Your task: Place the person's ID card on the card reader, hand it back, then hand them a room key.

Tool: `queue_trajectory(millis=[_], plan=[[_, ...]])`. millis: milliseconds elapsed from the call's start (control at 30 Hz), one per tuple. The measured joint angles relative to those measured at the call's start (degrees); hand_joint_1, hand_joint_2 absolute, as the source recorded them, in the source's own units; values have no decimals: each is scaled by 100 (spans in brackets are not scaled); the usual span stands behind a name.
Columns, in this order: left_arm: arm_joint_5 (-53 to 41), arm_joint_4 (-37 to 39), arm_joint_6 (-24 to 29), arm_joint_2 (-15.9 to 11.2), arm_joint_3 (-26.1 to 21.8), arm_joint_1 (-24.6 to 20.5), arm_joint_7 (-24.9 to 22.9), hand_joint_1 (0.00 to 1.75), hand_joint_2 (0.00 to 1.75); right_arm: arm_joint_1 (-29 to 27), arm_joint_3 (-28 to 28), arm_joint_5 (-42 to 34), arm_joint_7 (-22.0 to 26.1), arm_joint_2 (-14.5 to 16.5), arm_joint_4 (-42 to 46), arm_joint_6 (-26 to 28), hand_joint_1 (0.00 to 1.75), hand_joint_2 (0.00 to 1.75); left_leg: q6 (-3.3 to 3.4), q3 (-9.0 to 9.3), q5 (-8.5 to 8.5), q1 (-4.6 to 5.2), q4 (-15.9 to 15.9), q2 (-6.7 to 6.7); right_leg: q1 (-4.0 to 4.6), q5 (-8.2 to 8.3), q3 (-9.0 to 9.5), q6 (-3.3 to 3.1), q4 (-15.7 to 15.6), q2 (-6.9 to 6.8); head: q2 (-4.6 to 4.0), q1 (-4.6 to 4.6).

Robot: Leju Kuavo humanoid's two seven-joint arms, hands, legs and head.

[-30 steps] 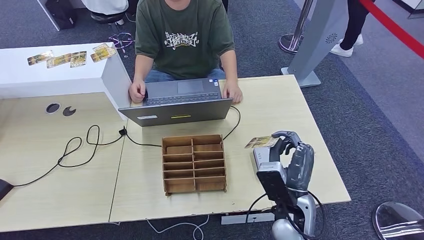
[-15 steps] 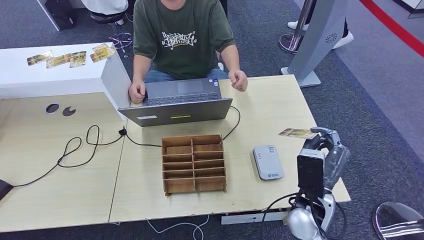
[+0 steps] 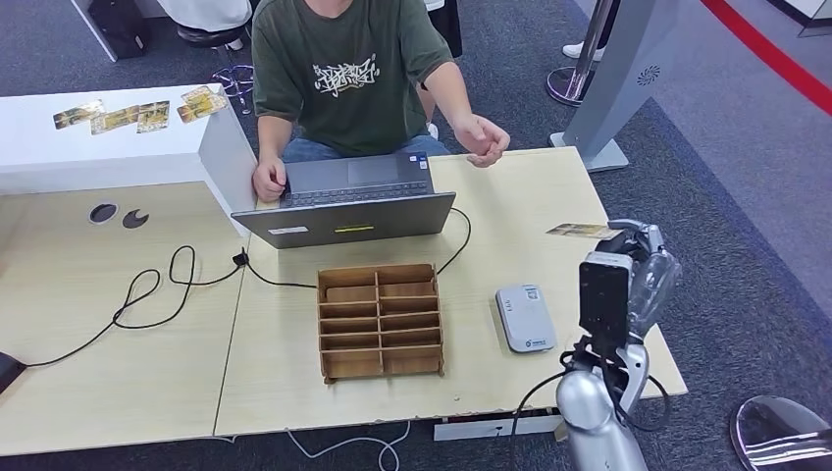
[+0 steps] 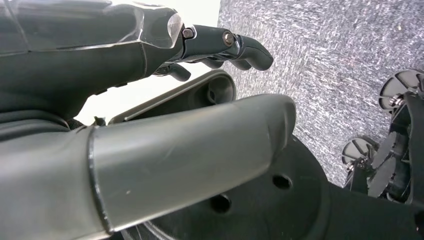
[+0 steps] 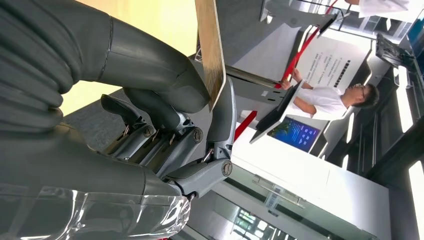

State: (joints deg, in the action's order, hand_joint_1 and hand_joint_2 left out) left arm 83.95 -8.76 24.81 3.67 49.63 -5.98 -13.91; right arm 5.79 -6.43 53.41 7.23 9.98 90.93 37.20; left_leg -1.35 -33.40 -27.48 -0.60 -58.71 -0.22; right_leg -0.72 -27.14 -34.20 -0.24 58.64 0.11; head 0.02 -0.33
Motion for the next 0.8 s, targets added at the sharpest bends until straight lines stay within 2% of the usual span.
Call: queue_trajectory(millis=[400, 800], plan=[[-361, 0, -86, 0, 331, -51, -104, 0, 0, 2437, -576, 665, -916, -23, -2093, -2, 175, 175, -8, 1, 9, -2, 0, 2, 1, 7, -3, -9, 7, 7, 1, 1], [-634, 0, -95, 14, 701, -172, -269, 0, 0, 4575, -1442, 1964, -2047, 54, -4582, -27, 175, 175, -7, -2, 10, -2, -1, -3, 1, 8, -7, -10, 7, 4, 1, 1]])
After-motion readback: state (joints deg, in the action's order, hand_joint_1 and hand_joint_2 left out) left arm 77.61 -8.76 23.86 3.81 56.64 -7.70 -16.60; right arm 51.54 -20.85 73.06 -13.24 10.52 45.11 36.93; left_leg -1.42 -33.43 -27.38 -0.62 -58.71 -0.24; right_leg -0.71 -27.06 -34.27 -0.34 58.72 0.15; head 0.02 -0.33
